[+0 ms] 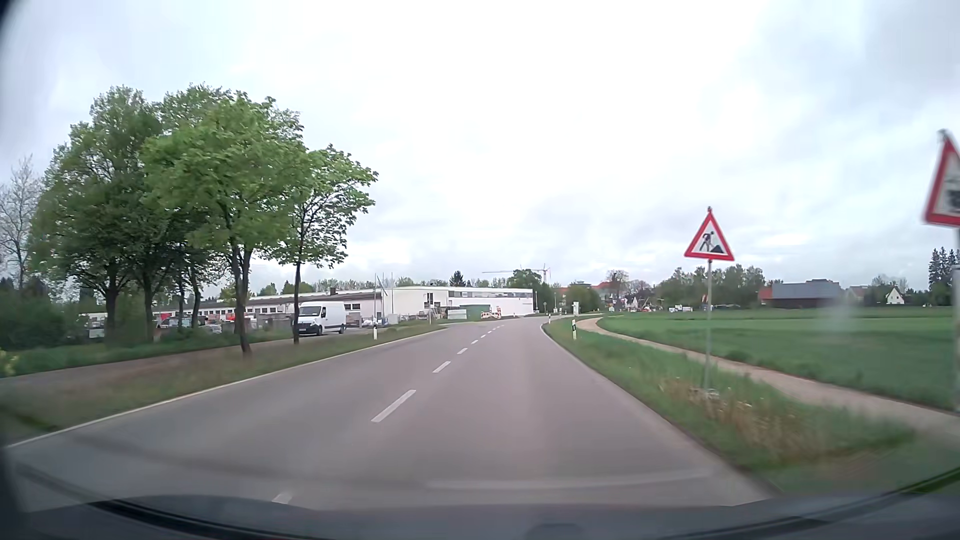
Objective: Follow the waypoints while adhering to traffic rules and regulations
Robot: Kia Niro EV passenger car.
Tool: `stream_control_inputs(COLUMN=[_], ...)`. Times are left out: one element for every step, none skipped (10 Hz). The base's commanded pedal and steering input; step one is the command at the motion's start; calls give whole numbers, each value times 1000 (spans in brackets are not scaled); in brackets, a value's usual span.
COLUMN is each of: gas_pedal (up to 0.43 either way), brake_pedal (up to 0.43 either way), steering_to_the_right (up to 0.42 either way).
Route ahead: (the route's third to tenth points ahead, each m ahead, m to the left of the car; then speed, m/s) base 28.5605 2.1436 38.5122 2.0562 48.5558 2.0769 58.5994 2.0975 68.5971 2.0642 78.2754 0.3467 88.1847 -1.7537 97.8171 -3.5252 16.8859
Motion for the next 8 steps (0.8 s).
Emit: stream_control_inputs(gas_pedal=[118,118,118,118,118,118,118,118], brake_pedal=[0,0,0,0,0,0,0,0], steering_to_the_right=[4,4,4,4,4,4,4,4])
